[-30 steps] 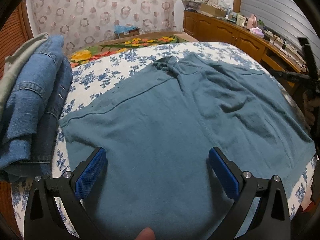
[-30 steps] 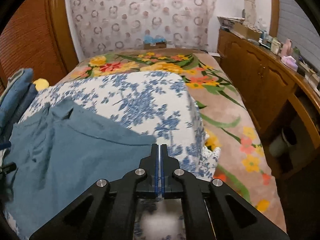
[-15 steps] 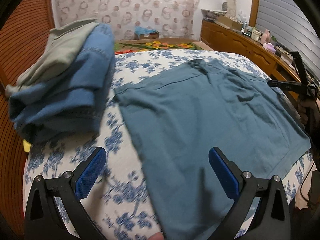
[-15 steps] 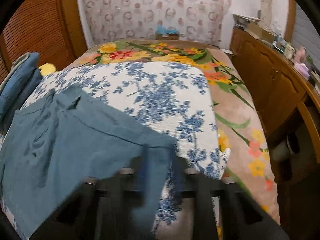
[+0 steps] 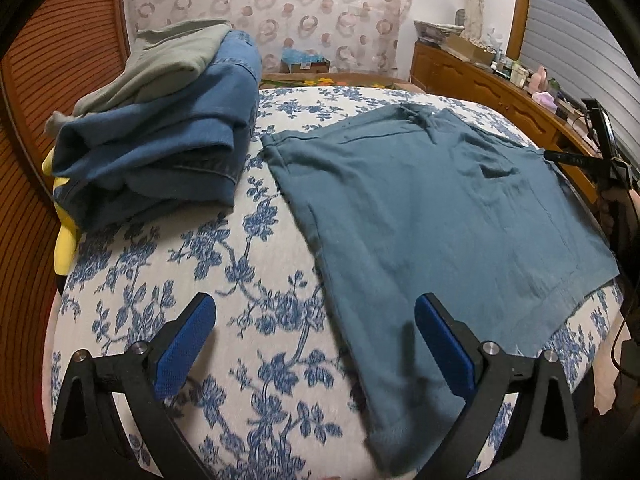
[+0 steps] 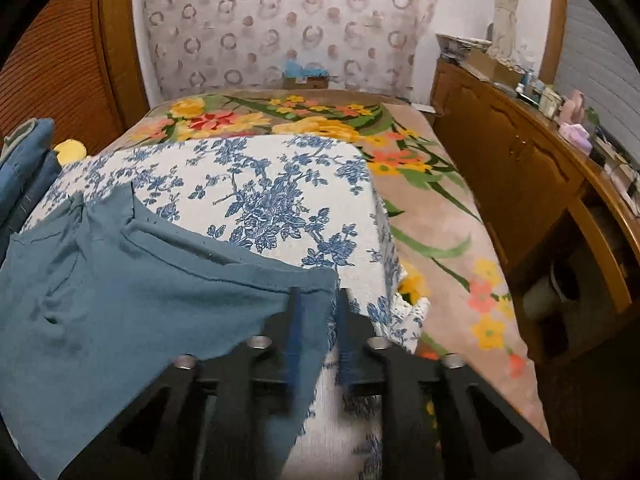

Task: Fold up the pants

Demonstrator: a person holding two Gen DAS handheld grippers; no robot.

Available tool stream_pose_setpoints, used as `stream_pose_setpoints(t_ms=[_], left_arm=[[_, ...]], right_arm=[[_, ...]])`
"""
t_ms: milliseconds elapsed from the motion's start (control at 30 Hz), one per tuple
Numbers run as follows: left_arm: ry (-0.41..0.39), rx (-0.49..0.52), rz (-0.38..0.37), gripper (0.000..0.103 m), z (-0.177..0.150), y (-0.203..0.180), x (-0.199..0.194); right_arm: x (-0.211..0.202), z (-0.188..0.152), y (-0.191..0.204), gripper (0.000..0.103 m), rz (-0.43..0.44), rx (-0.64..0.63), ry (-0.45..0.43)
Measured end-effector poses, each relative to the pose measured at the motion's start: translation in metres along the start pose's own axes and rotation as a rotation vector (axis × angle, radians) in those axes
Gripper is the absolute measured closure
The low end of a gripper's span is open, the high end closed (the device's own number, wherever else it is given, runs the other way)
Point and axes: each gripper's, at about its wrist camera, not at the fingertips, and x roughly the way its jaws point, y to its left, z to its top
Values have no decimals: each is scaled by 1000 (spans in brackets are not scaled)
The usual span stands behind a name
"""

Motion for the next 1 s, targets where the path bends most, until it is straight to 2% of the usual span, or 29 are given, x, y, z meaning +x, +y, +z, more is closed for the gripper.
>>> stream_pose_setpoints(t_ms=[67, 133, 233, 267, 333, 433, 600, 800, 933, 1000], left_arm=[[-8, 2, -3, 4, -4, 0, -5], [-11, 1, -12, 5, -7, -1, -8], [-13, 1, -38, 13, -14, -3, -15], [-15, 4, -48, 24, -18, -6, -18], [-8, 5, -58, 27, -23, -10, -21], [7, 3, -85, 35, -31, -14, -22], [20, 5, -90, 44, -39, -19, -24], [16, 7, -102, 56, -45, -20, -28], [8, 10, -114, 73, -43, -24, -26], [8, 19, -117, 87, -41, -26, -24]], right_arm=[[-14, -7, 2, 73, 19, 20, -18], [-24, -14, 9, 65, 28, 23, -35], [-44, -29, 20, 60, 63, 14, -52], [-50, -34, 23, 57, 74, 11, -56], [-60, -46, 32, 52, 93, -4, -57], [-69, -65, 50, 50, 118, -46, -47], [-78, -94, 77, 49, 144, -103, -21], [-79, -108, 84, 49, 131, -119, -23], [-77, -111, 83, 49, 126, -107, -20], [-77, -114, 81, 49, 129, -100, -21]])
